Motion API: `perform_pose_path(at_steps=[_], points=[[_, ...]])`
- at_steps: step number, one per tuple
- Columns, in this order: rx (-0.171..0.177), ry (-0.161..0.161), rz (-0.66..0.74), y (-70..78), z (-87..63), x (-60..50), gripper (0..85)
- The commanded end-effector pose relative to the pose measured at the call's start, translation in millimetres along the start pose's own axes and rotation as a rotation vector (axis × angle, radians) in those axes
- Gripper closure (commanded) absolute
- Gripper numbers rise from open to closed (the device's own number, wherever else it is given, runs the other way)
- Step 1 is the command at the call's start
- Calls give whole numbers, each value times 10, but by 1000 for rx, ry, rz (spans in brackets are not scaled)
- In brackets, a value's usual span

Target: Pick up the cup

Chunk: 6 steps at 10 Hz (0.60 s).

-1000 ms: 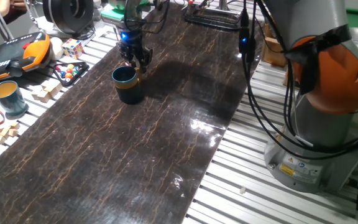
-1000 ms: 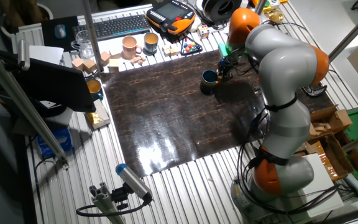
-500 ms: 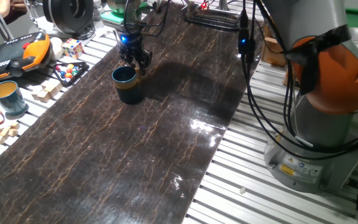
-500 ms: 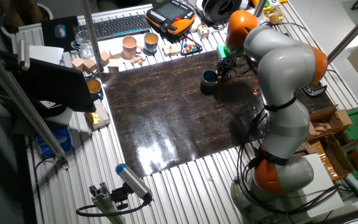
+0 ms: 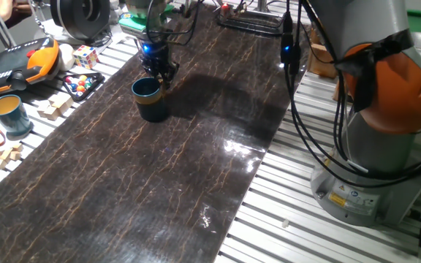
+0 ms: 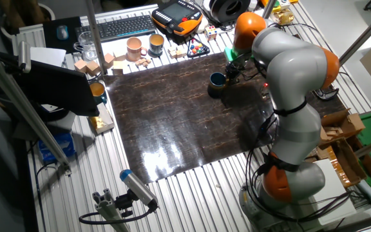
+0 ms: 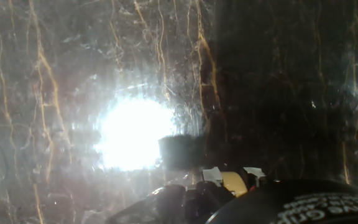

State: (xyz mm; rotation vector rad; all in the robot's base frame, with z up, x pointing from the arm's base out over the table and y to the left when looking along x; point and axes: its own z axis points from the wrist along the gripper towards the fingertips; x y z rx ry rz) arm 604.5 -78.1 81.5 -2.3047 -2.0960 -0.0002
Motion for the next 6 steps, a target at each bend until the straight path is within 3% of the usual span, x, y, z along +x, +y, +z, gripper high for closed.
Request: perform_pose_path(at_steps=[1,6], points=[[5,0,0,0,-2,-1,840],[20,25,-23,-64,-172,36,840]])
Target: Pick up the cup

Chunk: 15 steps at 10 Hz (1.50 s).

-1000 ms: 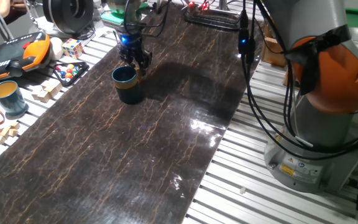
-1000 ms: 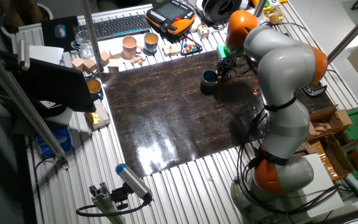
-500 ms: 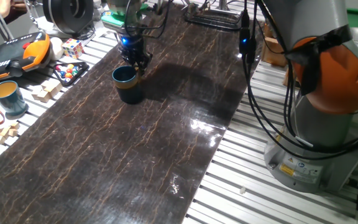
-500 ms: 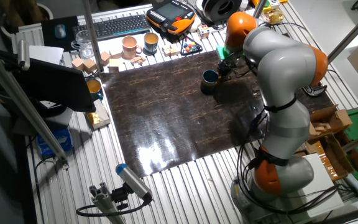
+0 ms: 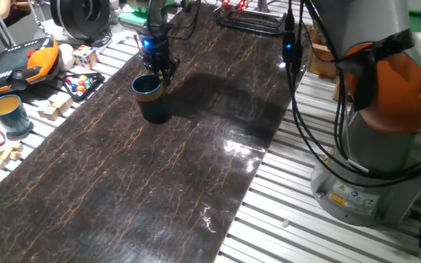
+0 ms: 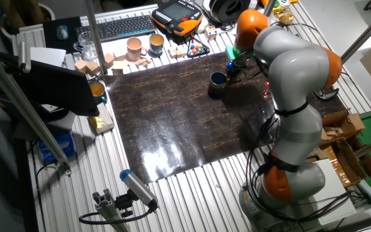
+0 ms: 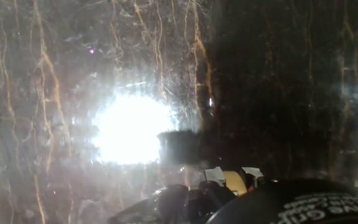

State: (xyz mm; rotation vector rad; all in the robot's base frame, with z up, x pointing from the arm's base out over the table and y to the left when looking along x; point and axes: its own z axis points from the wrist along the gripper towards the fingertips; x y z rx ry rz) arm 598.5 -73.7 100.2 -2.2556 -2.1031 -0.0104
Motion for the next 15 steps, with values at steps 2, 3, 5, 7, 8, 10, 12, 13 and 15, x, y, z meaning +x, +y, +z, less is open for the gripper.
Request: perform_pose_path(at_steps=[2,3,5,7,8,10,12,13,15], points=[[2,-1,-13,-50,-115,38,840],[-1,4,-26,-73,-193,48,840],[2,-2,-41,-119,-399,95,840],[13,-4,-57,-160,-608,152,840],[17,-6,-57,-167,-681,197,840],[22,-1,-32,-207,-834,351,840],[28,0,-15,-307,-1018,469,840],[28,1,-26,-360,-1102,499,840],[25,-10,-53,-414,-1195,511,840]])
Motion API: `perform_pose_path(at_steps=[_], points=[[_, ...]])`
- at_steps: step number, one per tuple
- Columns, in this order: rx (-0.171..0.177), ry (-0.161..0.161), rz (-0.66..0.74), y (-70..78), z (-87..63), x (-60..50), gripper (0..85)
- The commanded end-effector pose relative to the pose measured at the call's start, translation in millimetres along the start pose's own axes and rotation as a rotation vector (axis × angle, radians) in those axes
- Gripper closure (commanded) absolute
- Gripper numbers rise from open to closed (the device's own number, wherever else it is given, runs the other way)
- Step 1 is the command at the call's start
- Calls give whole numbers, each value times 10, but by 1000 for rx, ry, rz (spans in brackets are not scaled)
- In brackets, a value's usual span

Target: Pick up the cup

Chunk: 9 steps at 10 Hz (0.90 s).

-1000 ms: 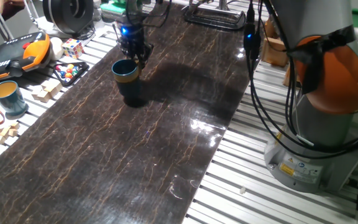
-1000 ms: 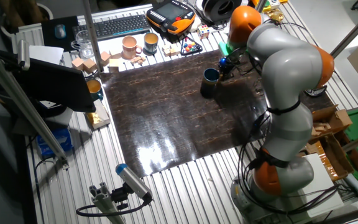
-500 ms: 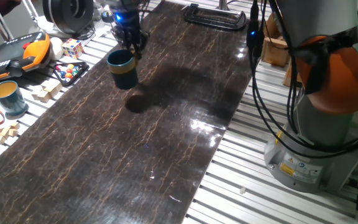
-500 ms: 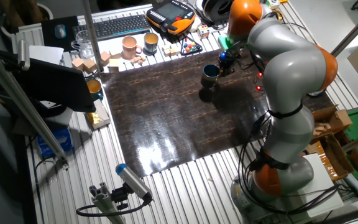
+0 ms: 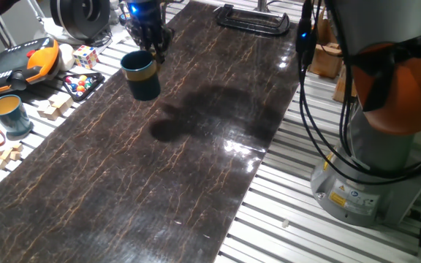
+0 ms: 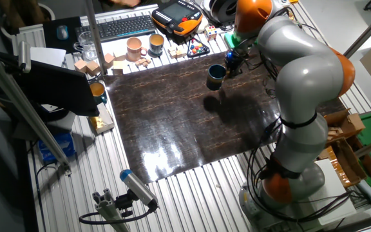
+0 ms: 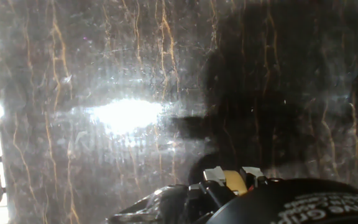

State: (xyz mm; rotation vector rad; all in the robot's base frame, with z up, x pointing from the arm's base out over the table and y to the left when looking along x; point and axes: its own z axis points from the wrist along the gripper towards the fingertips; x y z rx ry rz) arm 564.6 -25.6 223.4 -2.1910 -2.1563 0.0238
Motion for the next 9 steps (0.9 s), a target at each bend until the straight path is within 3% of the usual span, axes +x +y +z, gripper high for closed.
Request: perform_pose_path(at_steps=[1,4,9], points=[[-3,-7,-11,-25,-19,4,840],[-10,-8,-43,-120,-88,4,840],[-6,-4,-65,-141,-118,-45,840]])
